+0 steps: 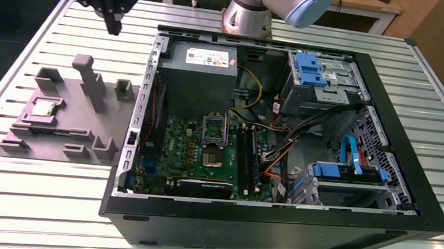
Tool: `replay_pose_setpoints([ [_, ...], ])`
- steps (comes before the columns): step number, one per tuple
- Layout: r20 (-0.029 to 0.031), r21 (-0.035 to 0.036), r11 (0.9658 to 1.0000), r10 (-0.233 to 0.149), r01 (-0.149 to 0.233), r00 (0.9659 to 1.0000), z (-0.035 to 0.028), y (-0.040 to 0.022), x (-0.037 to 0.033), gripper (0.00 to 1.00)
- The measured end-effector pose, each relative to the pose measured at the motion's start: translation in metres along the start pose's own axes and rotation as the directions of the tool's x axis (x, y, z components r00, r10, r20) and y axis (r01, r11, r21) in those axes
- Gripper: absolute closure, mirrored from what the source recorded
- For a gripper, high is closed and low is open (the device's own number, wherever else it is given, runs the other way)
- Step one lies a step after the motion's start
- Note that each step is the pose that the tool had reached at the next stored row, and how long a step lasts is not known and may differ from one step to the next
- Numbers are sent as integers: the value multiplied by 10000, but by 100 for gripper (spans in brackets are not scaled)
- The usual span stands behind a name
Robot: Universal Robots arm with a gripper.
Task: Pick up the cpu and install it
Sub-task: 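Reach for the cpu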
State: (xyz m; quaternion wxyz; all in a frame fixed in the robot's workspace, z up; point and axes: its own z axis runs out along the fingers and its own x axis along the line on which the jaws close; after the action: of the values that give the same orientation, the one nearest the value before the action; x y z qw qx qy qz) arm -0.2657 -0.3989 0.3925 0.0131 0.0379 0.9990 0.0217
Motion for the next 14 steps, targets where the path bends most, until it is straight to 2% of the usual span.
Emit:
replay_pose_setpoints([
  [14, 0, 0, 10000, 0, 0, 10000, -2, -5, 64, 89],
])
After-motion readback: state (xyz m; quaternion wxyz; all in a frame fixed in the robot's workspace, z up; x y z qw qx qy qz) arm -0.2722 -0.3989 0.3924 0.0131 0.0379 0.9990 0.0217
